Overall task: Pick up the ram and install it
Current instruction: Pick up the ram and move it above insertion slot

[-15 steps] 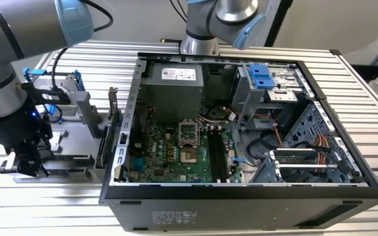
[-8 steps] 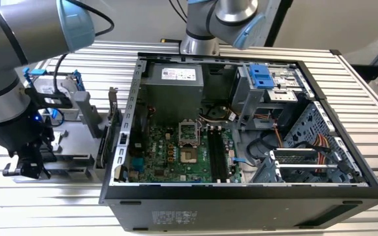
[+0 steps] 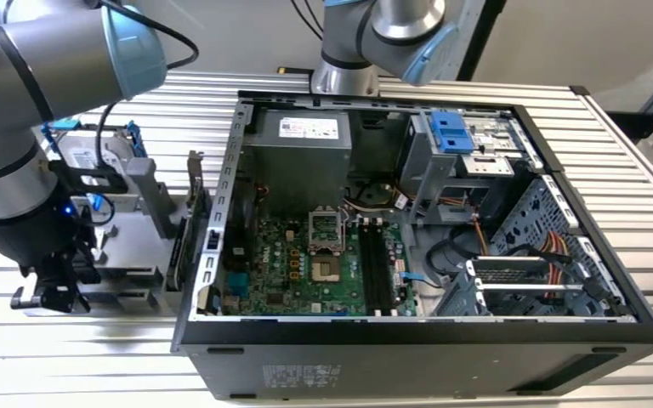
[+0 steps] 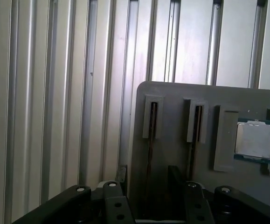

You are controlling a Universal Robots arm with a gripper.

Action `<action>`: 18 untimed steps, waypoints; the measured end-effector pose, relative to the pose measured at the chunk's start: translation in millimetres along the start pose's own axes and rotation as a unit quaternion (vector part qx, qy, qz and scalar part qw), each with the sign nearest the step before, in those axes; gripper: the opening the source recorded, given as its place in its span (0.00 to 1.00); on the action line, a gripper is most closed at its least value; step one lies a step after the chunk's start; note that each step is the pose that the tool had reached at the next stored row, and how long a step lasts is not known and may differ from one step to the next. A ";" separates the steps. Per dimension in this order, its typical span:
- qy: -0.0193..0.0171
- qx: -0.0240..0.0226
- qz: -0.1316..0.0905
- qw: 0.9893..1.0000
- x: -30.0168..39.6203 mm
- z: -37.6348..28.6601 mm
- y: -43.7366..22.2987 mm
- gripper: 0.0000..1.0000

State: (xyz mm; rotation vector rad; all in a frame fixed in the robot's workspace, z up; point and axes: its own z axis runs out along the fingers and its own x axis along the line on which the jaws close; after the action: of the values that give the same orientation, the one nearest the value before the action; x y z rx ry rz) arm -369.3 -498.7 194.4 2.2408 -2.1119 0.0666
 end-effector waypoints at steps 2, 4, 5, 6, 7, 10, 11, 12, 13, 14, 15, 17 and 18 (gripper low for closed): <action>0.000 0.000 0.000 1.000 -0.1 1.8 0.0 1.00; 0.000 0.000 0.000 1.000 -0.1 1.8 0.0 1.00; 0.000 0.000 0.000 1.000 -0.1 1.8 0.0 1.00; 0.000 0.000 0.000 1.000 -0.1 1.9 0.0 1.00; 0.000 0.000 0.000 1.000 -0.1 1.9 0.0 1.00; 0.000 0.000 0.000 1.000 -0.1 2.0 0.0 1.00; 0.000 0.000 0.000 1.000 -0.1 2.0 0.0 0.00; 0.000 0.000 0.000 1.000 -0.2 2.0 0.0 0.00; 0.000 0.000 0.000 1.000 -0.2 2.0 0.0 0.00; 0.000 0.000 0.000 1.000 -0.2 2.1 0.0 0.00; 0.000 0.000 0.000 1.000 -0.1 2.1 0.0 0.00; 0.000 0.000 0.000 1.000 -0.2 2.1 0.0 0.00; 0.000 0.000 0.000 1.000 -0.2 2.1 0.0 0.00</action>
State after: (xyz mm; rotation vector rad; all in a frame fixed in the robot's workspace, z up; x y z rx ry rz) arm -369.3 -498.7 192.3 2.2405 -2.1117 0.0669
